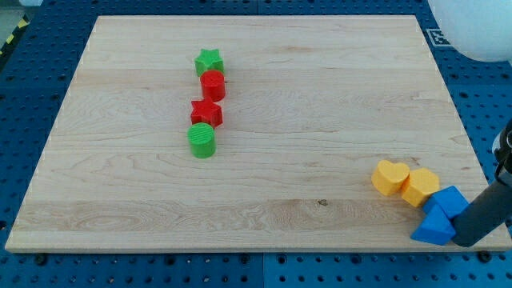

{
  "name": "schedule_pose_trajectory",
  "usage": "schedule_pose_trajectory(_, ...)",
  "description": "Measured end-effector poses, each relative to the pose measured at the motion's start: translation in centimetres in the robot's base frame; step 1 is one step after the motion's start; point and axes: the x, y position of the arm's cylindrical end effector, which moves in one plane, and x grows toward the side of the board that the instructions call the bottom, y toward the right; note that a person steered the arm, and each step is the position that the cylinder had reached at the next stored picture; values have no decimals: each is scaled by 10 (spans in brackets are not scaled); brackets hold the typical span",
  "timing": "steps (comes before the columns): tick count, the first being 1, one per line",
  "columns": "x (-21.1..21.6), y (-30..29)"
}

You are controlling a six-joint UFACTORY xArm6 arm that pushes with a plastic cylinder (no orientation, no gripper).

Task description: Slide the blue triangle to the bottom center

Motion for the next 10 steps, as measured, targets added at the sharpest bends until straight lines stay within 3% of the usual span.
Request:
schedule_pose_trajectory(3,0,-8)
schedule_pose_trajectory(6,2,-68)
schedule_pose_trajectory(8,1,-30)
schedule_pose_trajectory(10,-19,-91)
